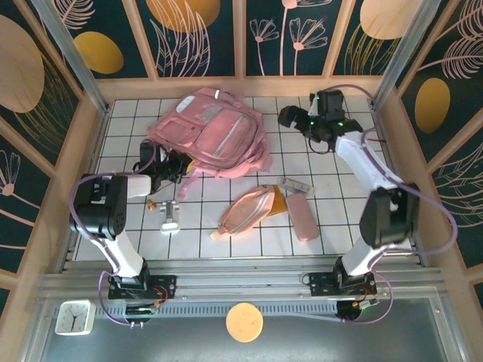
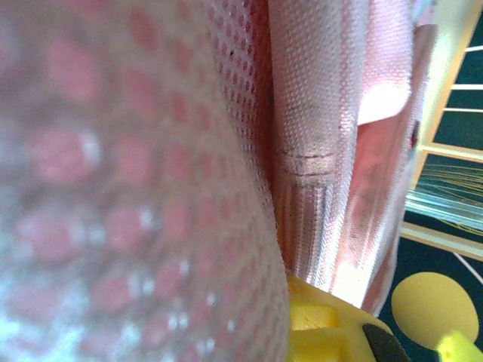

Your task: Pack the student bag

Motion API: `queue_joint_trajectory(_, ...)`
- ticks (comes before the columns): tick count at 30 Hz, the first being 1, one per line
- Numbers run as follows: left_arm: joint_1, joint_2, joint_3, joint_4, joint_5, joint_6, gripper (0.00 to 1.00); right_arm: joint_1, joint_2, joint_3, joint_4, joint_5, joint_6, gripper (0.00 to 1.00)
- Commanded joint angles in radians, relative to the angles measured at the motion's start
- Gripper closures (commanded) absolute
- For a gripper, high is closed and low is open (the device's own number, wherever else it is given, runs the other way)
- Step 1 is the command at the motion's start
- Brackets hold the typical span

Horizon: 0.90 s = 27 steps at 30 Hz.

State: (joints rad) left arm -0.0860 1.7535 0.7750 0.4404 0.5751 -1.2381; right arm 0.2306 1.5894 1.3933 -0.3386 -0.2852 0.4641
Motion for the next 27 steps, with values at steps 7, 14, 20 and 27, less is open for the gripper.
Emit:
queue_joint_trajectory(7, -0.011, -0.17, 0.011, -0.028, -0.009, -0.015, 1.0, 0.03, -0.153, -0.197, 0.131, -0.164, 0.085, 0.07)
queue_joint_trajectory(14, -0.011, -0.284, -0.049, -0.012, -0.026, -0.11, 1.0, 0.219, -0.125, -0.177, -0.054, -0.054, 0.12, 0.11)
queue_joint_trajectory(20, -0.011, -0.363, -0.107, 0.012, -0.048, -0.189, 1.0, 0.405, -0.076, -0.182, -0.048, 0.053, 0.258, 0.22)
queue_joint_trajectory(27, -0.012, -0.403, -0.141, 0.038, -0.038, -0.195, 1.0, 0.579, 0.062, -0.097, -0.047, 0.182, 0.274, 0.25)
